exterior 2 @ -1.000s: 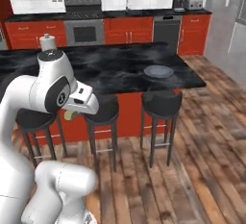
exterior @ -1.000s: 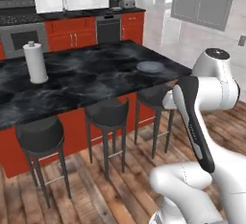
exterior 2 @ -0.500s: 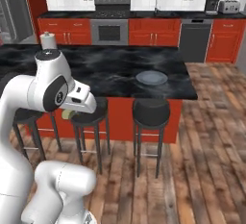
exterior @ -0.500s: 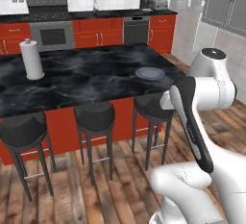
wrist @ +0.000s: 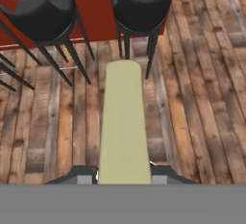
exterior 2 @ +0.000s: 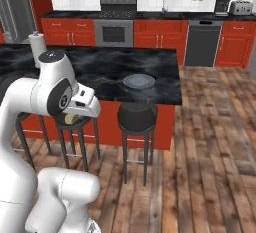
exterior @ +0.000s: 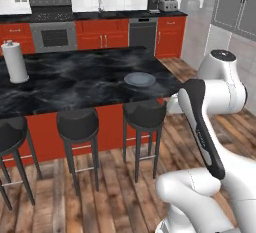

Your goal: Retrieve the butter from the fridge and place it on a plate on the dining table. Then retrieve the butter knife by the fridge and place it near the plate.

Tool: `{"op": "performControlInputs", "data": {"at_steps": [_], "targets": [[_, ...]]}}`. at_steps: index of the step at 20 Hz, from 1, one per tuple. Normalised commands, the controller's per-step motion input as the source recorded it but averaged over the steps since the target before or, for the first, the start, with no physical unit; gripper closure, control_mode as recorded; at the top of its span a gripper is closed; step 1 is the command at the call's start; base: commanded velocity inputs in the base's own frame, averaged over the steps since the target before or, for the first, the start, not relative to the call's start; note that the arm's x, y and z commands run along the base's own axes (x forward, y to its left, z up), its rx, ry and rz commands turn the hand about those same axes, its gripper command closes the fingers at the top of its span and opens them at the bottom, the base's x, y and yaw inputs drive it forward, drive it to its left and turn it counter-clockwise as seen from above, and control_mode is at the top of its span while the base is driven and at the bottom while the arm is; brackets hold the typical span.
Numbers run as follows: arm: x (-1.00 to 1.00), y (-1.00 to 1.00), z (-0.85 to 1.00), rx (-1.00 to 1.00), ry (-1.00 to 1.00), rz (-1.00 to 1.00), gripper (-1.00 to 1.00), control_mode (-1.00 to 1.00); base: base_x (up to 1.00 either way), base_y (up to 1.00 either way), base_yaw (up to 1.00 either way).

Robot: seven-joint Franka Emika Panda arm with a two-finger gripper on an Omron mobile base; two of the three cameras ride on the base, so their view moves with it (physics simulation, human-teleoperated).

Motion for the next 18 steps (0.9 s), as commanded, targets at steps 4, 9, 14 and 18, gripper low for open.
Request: {"op": "performControlInputs", "data": {"at_steps": [4,9,14,18], "targets": [[0.00,0.00,0.00,0.00,0.00,0.00,1.00,1.00,0.23,0.00,0.00],[0.00,0.00,0.00,0.00,0.00,0.00,1.00,1.00,0.63,-0.40,0.03],[0.00,0.00,0.00,0.00,0.00,0.00,1.00,1.00,0.53,-0.63,0.11],[0.00,0.00,0.00,0.00,0.00,0.00,1.00,1.00,0.50,-0.32,0.06]]}}
